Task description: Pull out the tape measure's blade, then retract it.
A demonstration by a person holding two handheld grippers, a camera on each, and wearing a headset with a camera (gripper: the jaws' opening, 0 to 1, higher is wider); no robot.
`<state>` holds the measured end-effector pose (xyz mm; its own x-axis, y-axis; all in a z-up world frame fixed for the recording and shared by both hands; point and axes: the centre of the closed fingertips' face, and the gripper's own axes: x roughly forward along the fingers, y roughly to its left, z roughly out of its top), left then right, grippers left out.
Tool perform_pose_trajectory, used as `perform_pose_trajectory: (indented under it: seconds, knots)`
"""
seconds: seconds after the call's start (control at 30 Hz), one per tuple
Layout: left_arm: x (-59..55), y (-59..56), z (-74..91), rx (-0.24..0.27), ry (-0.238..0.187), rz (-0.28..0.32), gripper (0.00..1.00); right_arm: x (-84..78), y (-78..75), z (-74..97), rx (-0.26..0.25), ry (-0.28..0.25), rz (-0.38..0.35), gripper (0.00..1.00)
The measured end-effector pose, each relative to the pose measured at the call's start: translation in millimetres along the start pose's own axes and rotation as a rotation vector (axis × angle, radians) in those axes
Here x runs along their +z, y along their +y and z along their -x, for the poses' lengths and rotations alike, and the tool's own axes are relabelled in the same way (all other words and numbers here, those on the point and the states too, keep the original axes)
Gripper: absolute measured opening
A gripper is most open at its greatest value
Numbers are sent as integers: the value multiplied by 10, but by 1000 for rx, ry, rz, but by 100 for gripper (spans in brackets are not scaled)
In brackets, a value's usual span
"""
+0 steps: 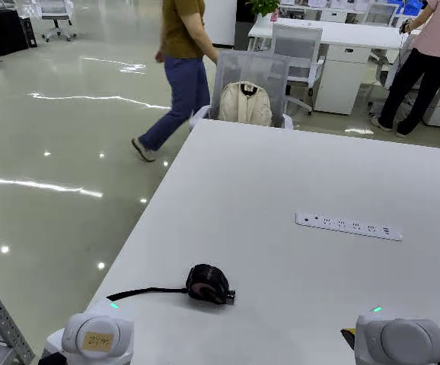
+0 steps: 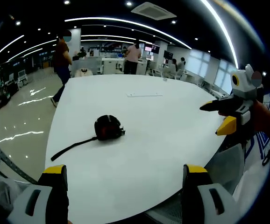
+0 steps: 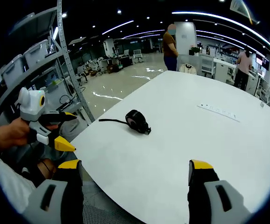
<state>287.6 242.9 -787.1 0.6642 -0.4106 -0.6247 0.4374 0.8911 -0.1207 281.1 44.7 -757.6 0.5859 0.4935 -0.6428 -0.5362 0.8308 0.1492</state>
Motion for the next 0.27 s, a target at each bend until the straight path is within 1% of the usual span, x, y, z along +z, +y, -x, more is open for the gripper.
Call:
perform_pose_trajectory:
  seconds: [0.1, 0.13, 0.2, 0.27]
  knots:
    - [2, 6, 10, 0, -3, -4, 100, 5, 3, 17, -5, -4, 0, 98]
    - [14, 33, 111, -5, -16, -32, 100, 3, 52, 151, -15, -29, -12, 99]
    - [20, 43, 161, -7, -23, -31, 100, -25, 46, 170, -18, -29, -15, 100]
    - [4, 56, 192, -8, -22, -37, 100, -32, 50, 207, -22, -36, -21, 100]
